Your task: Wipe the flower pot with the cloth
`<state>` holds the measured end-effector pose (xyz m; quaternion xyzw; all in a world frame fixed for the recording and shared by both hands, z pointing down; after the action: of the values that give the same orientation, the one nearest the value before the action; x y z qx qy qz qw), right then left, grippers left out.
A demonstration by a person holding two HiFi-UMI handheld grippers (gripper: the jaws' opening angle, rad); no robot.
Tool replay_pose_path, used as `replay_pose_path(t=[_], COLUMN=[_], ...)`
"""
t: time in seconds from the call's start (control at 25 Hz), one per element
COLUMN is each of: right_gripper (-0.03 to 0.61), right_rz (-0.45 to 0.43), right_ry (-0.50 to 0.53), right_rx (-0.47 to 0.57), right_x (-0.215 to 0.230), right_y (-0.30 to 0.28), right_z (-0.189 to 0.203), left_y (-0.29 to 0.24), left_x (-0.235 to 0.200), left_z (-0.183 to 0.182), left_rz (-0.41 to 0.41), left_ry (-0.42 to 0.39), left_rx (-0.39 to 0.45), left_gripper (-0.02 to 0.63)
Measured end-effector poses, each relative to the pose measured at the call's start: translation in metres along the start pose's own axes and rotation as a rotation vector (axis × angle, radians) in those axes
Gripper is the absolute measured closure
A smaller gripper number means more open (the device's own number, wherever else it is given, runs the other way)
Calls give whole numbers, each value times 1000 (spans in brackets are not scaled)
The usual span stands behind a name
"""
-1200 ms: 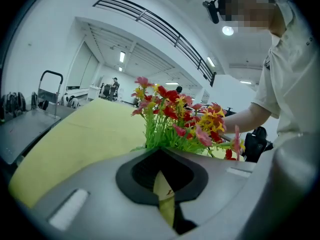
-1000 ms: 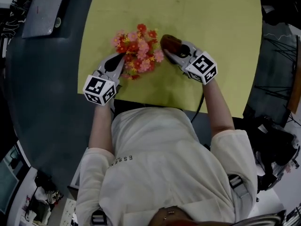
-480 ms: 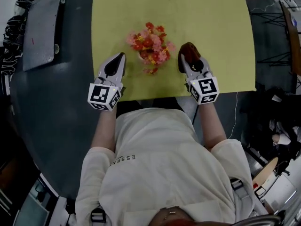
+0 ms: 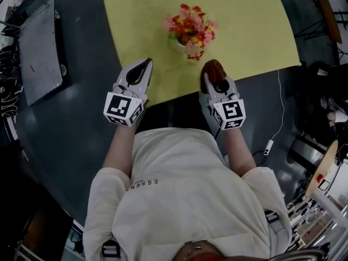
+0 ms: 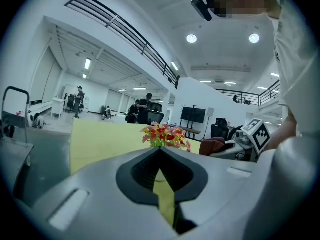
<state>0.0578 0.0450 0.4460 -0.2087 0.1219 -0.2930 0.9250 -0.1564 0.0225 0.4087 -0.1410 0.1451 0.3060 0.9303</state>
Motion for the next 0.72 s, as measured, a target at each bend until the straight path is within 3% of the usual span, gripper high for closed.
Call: replay_pose_path(t=[0.16,0.32,0.52,0.72], right_gripper=[522,520,520,520], right_rz=[-56,-44,63,143], right_ry=[-22,34,16,-124], right_rx=[-25,-46,-76,-134], right_x=[-60,-96,-99,-82], right_y=[-17,-59,-122,-172], right_z=[0,-13,-25,-25], left_y=[20,33,47,57], left_x=[-8,-19,-45,-66], left_z=[8,12,16,26], left_rz=[13,15,-13,-40], left_ry=[30,52,70,101], left_rx=[-6,-5,-5,-20], left_gripper=[600,600,600,600])
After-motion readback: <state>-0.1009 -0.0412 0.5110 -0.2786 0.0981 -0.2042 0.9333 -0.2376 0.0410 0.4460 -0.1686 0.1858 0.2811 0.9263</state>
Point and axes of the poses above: the fingertips, and each gripper's own axes: y backward along the fingers, x to its right, z out of its underside, the point moved 3 cm from there along y, backward along the fingers, and after that the axes turned 7 degrees about y, right-handed, at the moved point
